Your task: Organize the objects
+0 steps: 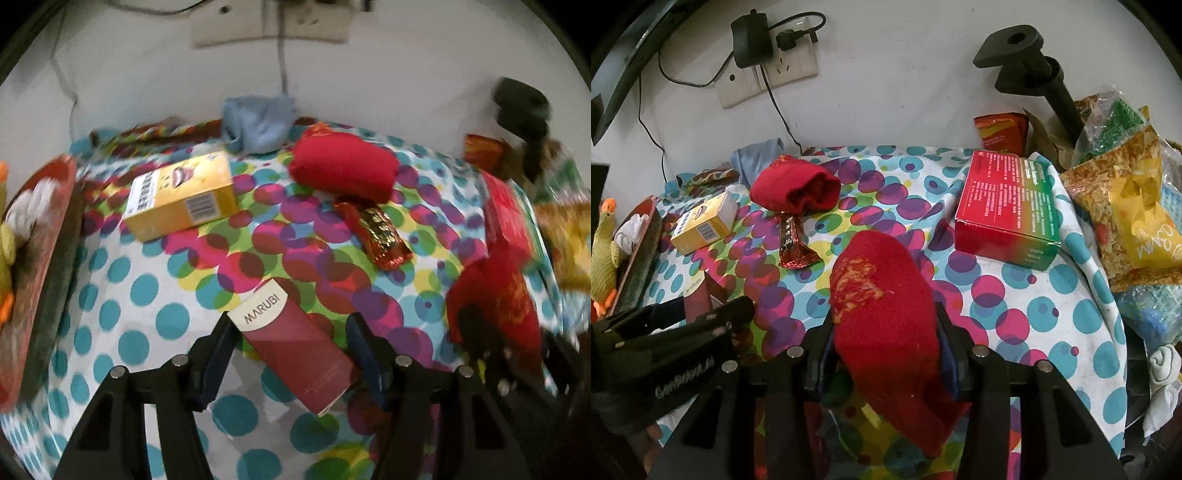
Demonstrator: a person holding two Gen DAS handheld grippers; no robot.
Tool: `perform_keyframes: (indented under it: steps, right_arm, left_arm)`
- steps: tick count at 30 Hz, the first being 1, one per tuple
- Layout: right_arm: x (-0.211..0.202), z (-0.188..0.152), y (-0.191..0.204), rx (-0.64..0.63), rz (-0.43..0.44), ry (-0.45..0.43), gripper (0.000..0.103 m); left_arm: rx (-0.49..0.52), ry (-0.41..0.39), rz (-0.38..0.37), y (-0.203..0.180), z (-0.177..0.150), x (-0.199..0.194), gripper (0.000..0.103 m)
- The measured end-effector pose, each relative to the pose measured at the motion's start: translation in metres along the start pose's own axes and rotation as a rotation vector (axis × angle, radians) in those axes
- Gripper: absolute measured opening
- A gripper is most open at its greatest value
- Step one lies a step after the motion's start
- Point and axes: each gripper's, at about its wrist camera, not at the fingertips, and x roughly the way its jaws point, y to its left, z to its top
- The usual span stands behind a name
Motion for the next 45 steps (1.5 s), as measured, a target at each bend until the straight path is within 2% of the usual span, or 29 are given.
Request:
perform_keyframes:
  steps: [5, 16, 18, 22, 25, 27, 29, 31, 33, 34, 39, 42, 45]
  right_arm:
    - [0.000, 0.000, 0.001, -0.003, -0.002, 0.001, 0.045]
    - [0.001, 0.000, 0.002, -0.005, -0.003, 0.003, 0.047]
    - [0.001, 0.000, 0.002, -0.004, -0.001, 0.003, 0.047]
    - [0.001, 0.000, 0.003, -0.004, -0.002, 0.003, 0.048]
    - [0.002, 0.000, 0.002, 0.000, 0.005, 0.002, 0.048]
    - [0.002, 0.000, 0.002, 0.001, 0.008, 0.002, 0.049]
    - [0.001, 0.000, 0.001, 0.002, 0.012, 0.002, 0.049]
    - [0.001, 0.000, 0.002, 0.002, 0.012, 0.002, 0.049]
    - [0.001, 0.000, 0.002, 0.002, 0.012, 0.002, 0.049]
    - [0.001, 0.000, 0.001, 0.002, 0.012, 0.002, 0.049]
    - [0.002, 0.000, 0.003, 0.001, 0.011, 0.002, 0.049]
    - [0.003, 0.000, 0.003, -0.001, 0.009, 0.002, 0.049]
    - [0.002, 0.000, 0.003, -0.006, 0.003, 0.004, 0.050]
  left_arm:
    - [0.065, -0.031, -0.047, 0.015, -0.005, 0.000, 0.061]
    - [0.152, -0.060, -0.083, 0.028, -0.012, -0.002, 0.061]
    - [0.122, -0.055, -0.136, 0.036, -0.012, -0.003, 0.061]
    - [0.098, -0.056, -0.178, 0.049, -0.012, -0.005, 0.062]
    - [0.120, -0.061, -0.152, 0.049, -0.014, -0.006, 0.062]
    - [0.137, -0.053, -0.092, 0.046, -0.016, -0.006, 0.063]
    - [0.112, -0.032, -0.071, 0.052, -0.018, -0.007, 0.069]
    - [0.097, -0.021, -0.078, 0.061, -0.021, -0.011, 0.069]
    - [0.133, -0.013, -0.078, 0.066, -0.026, -0.014, 0.070]
    - [0.157, -0.013, -0.085, 0.069, -0.029, -0.015, 0.074]
    - [0.143, 0.011, -0.085, 0.088, -0.033, -0.019, 0.076]
    - [0.151, 0.013, -0.098, 0.084, -0.032, -0.019, 0.076]
    - [0.205, -0.018, -0.120, 0.072, -0.030, -0.020, 0.076]
